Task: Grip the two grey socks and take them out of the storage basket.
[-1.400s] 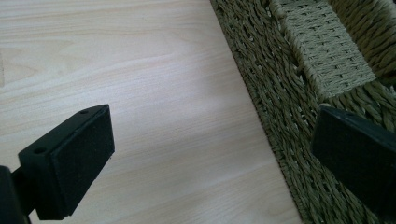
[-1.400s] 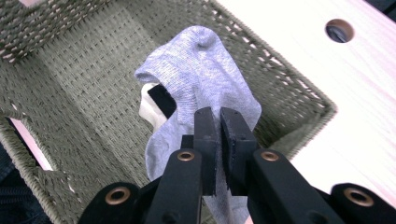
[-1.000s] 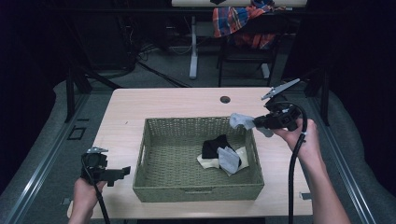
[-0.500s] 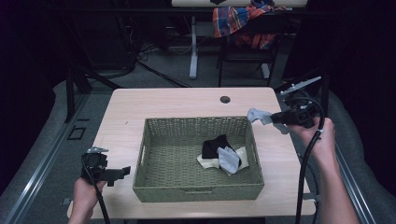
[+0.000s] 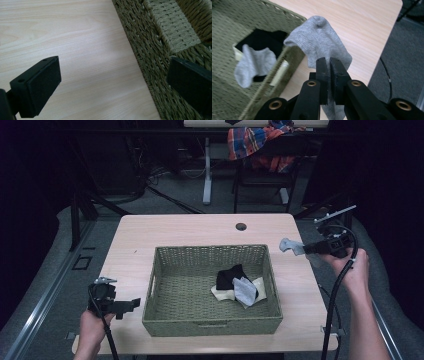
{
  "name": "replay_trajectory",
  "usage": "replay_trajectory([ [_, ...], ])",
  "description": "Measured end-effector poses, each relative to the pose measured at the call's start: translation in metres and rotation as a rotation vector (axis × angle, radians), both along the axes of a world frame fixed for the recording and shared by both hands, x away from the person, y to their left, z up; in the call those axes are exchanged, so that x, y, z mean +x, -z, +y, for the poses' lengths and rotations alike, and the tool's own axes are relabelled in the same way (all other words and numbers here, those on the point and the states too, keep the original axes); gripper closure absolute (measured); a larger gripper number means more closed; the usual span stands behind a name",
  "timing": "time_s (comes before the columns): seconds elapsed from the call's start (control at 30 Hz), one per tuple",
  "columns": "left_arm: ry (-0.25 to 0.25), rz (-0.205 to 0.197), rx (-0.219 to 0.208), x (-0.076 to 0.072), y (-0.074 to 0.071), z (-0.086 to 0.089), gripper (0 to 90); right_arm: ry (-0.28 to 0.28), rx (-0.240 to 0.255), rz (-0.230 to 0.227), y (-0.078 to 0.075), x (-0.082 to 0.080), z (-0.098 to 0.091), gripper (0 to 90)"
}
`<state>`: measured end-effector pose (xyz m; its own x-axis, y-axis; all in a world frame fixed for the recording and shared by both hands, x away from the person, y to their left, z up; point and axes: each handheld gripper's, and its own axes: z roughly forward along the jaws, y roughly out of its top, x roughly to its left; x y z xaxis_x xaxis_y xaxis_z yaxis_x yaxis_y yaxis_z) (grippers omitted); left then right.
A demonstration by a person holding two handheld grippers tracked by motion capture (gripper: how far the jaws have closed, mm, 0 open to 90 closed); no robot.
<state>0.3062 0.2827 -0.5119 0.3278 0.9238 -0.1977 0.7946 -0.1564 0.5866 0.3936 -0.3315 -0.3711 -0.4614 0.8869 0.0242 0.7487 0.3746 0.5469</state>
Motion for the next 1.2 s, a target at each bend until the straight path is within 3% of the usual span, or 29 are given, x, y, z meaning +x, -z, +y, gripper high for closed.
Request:
replay_trajectory([
  [0.47,-0.007,0.001,-0.006,0.000,0.000,0.002,0.0,0.043,-0.033,0.119,0.045,0.018,-0.009,86.1],
  [0.8,-0.005,0.000,-0.004,0.000,0.000,0.002,0.0,0.036,-0.069,0.198,0.079,0.028,-0.002,86.1],
  [0.93,-0.003,-0.003,0.000,-0.001,0.000,0.002,0.0,0.037,-0.071,0.224,0.089,0.031,-0.003,86.0],
  [1.1,-0.001,0.002,0.003,0.001,0.000,0.001,0.0,0.011,-0.065,0.288,0.109,0.038,-0.001,86.1],
  [1.2,0.001,0.002,0.003,0.000,0.000,0.001,0.0,0.024,-0.071,0.300,0.117,0.040,-0.002,86.1],
])
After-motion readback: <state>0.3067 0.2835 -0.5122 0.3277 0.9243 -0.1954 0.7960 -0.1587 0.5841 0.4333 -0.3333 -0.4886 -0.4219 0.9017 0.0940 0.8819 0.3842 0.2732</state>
